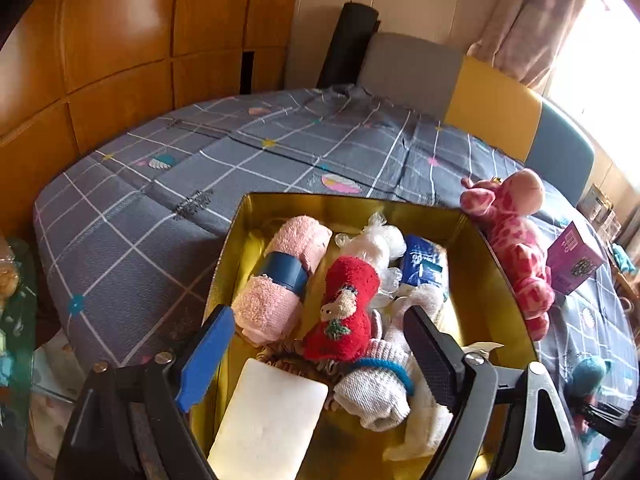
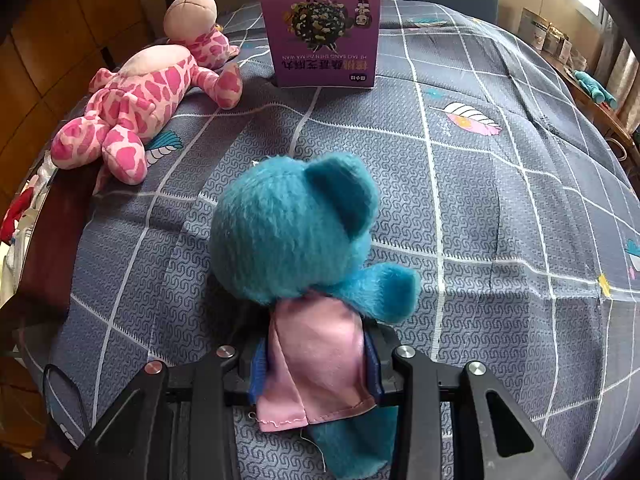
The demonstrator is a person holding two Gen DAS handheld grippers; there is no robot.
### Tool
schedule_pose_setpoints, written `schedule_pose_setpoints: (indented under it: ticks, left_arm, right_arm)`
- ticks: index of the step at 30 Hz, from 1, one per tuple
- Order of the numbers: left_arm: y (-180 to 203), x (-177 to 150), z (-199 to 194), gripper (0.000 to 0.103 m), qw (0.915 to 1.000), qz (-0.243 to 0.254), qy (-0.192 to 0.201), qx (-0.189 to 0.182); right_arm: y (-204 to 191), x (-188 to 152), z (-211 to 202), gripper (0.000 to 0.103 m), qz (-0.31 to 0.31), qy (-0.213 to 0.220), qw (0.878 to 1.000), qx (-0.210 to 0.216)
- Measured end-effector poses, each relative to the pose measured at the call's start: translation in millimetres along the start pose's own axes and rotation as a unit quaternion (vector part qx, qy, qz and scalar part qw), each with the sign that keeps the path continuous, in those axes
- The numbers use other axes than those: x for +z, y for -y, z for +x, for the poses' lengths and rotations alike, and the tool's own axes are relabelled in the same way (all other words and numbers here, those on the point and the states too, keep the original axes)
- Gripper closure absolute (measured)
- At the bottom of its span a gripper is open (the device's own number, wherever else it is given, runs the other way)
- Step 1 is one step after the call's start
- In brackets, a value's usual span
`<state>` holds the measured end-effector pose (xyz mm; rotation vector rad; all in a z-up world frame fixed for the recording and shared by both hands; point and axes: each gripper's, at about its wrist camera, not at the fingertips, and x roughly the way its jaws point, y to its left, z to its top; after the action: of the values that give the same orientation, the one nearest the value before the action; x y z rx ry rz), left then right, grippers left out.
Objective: Organize soft objects
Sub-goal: 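Carry the teal bear over the gold tray with the right tool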
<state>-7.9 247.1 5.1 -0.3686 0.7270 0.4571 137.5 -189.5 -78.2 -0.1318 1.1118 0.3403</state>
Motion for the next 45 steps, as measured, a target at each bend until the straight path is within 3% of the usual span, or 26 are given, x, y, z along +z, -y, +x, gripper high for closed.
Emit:
schedule_pose_setpoints:
  ticks: [14, 34, 45]
  left_arm:
    - [16, -20, -50, 0.005, 0.9984, 0.039, 0.038, 0.012]
    - [22, -37, -56, 0.003, 0.9981, 0.056, 0.017, -0.018]
    - [24, -38, -57, 0.003, 0.9977, 0.062, 0.017, -0.021]
  right_arm:
    - [-12, -4, -6, 0.065, 0.011, 0.012, 0.998, -0.057]
    - [-15, -2, -9, 0.068, 0.052, -0.003, 0.994, -0.100]
    - [-41, -6, -39, 0.069, 0.064, 0.021, 0.997, -0.046]
